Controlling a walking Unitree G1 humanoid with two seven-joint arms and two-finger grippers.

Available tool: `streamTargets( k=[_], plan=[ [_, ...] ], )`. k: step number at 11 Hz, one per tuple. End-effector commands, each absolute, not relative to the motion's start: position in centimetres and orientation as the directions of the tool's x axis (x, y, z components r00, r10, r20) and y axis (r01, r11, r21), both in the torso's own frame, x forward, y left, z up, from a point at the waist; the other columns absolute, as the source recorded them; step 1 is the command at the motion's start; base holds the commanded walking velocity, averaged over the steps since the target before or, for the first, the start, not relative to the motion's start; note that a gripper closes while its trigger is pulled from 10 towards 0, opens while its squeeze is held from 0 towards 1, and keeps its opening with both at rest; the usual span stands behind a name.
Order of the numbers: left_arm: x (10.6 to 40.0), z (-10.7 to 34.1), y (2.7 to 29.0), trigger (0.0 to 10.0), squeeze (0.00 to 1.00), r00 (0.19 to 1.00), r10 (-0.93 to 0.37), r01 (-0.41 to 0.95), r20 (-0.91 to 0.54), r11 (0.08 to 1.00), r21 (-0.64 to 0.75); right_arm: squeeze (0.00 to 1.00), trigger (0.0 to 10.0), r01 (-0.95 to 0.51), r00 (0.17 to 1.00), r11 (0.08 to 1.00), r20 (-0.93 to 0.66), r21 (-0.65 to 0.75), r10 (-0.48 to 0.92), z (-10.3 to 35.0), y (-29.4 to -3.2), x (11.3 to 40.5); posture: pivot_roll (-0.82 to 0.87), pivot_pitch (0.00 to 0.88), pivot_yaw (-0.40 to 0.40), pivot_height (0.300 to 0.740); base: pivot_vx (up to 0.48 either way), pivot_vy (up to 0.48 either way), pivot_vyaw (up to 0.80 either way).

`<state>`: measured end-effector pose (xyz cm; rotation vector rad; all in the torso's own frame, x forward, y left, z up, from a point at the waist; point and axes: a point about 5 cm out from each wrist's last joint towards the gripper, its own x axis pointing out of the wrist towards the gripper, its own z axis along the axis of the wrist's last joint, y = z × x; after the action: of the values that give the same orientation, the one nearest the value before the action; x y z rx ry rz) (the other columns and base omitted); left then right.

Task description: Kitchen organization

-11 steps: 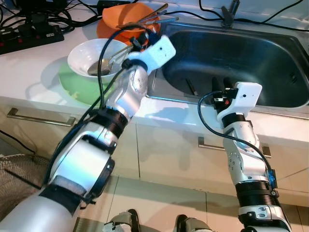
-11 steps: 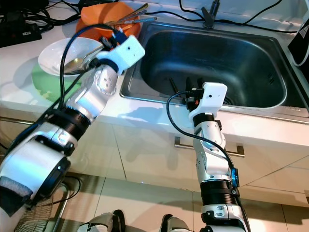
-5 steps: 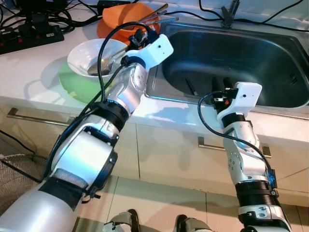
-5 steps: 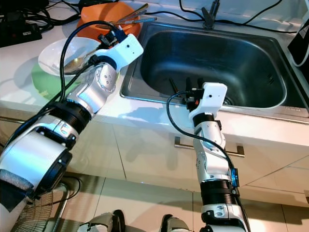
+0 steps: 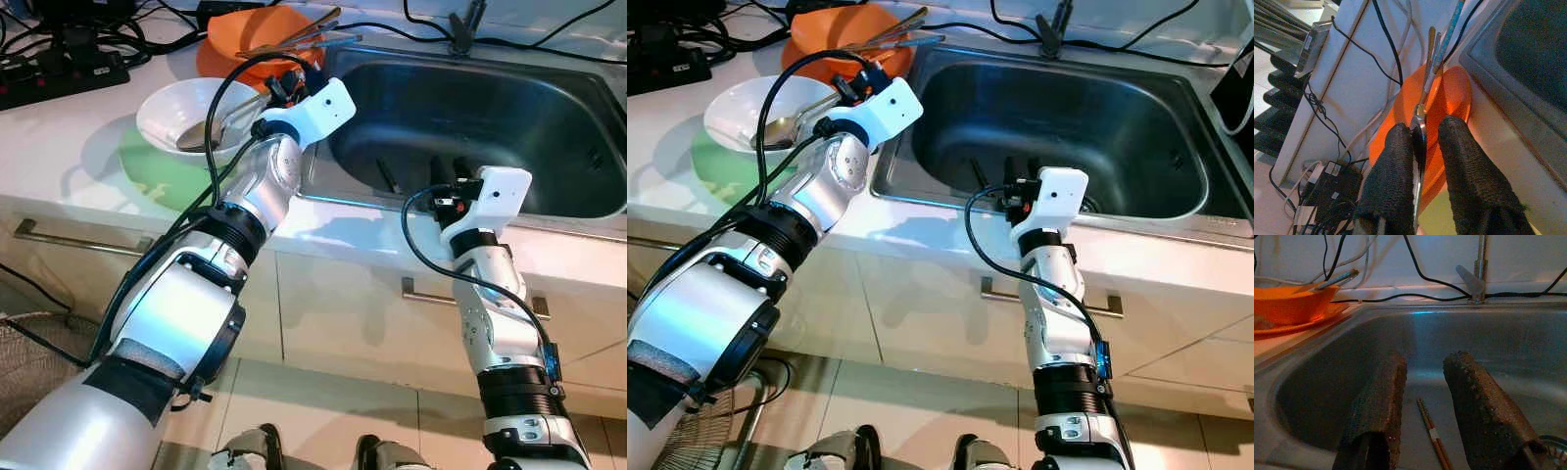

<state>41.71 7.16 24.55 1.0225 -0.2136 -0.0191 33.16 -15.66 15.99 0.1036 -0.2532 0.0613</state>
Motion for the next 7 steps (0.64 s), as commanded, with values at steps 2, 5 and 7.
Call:
streamTargets(
  k=[2, 5, 7],
  plan=[
    [41.8, 25.2, 7.1, 0.0, 0.0, 0.975, -0.11, -0.113, 0.195, 0.51, 0.853, 0.0, 10.0, -0.055, 0.987, 0.99, 0.156, 0.127, 0.035, 13.6, -15.7, 32.8, -0.04, 0.136, -0.01, 0.74, 0.0, 0.0, 0.0],
    [41.8, 26.4, 6.9, 0.0, 0.0, 0.963, -0.116, -0.147, 0.244, 0.535, 0.832, 0.0, 10.0, -0.057, 0.988, 0.99, 0.152, 0.13, 0.037, 13.5, -15.6, 32.8, -0.03, 0.127, -0.012, 0.74, 0.0, 0.0, 0.0],
    [41.6, 27.9, 6.7, 0.0, 0.0, 0.944, -0.125, -0.178, 0.305, 0.585, 0.791, 0.0, 10.0, -0.062, 0.987, 0.989, 0.156, 0.132, 0.041, 13.6, -15.5, 33.1, -0.02, 0.119, -0.011, 0.74, 0.0, 0.0, 0.0]
  ],
)
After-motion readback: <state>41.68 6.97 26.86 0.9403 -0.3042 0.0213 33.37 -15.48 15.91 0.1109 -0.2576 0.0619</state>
